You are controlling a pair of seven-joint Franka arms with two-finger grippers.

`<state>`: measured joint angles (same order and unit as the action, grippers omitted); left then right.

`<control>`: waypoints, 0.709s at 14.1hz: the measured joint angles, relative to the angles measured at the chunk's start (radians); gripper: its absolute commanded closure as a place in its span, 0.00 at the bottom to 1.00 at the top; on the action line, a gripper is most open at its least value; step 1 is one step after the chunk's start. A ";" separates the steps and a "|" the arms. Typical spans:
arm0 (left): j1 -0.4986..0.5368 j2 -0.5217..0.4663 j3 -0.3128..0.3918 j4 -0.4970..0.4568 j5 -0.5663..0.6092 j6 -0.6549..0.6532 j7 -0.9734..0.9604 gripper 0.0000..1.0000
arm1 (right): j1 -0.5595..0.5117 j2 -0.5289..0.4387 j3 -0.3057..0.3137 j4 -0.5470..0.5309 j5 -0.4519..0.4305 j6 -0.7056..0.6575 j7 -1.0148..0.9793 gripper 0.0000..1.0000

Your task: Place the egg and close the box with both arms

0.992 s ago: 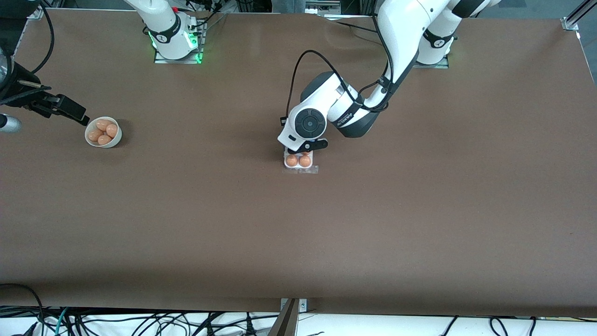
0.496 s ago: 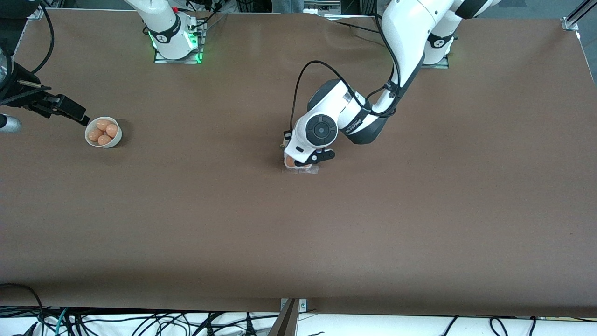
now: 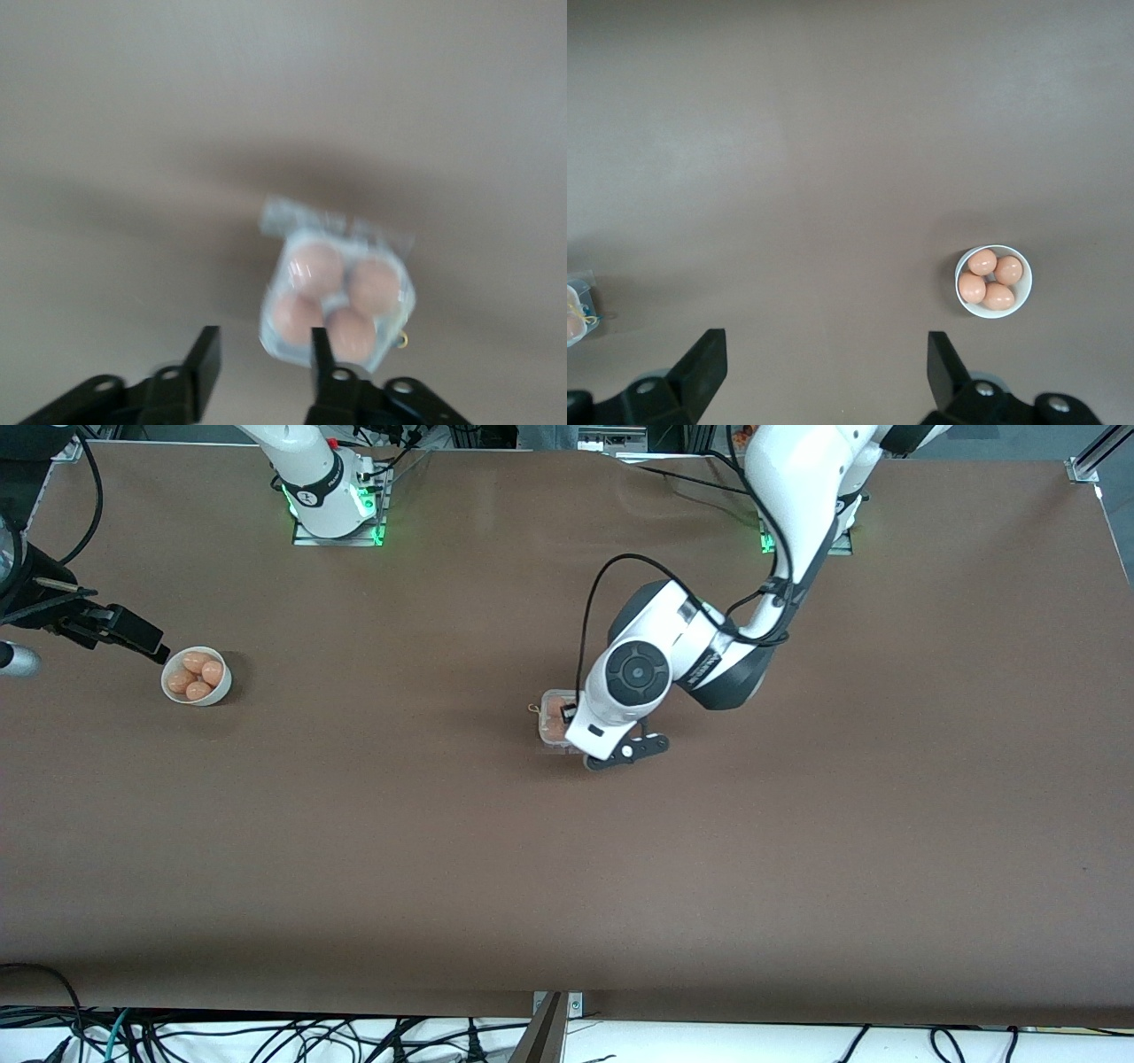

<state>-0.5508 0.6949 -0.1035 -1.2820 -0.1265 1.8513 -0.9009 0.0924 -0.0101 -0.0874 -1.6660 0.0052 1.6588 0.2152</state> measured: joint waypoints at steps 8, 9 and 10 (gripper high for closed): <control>0.220 -0.131 0.072 0.136 0.104 -0.186 0.059 0.00 | 0.000 0.000 0.000 0.000 0.000 0.000 0.000 0.00; 0.250 -0.132 0.072 0.158 0.121 -0.214 0.096 0.00 | 0.000 0.000 0.000 0.000 0.000 0.000 0.000 0.00; 0.277 -0.133 0.072 0.178 0.131 -0.246 0.140 0.00 | 0.000 0.000 0.000 0.000 0.000 0.000 0.000 0.00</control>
<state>-0.2735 0.5617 -0.0319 -1.1040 0.0043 1.6054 -0.7606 0.0923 -0.0100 -0.0877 -1.6659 0.0050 1.6589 0.2152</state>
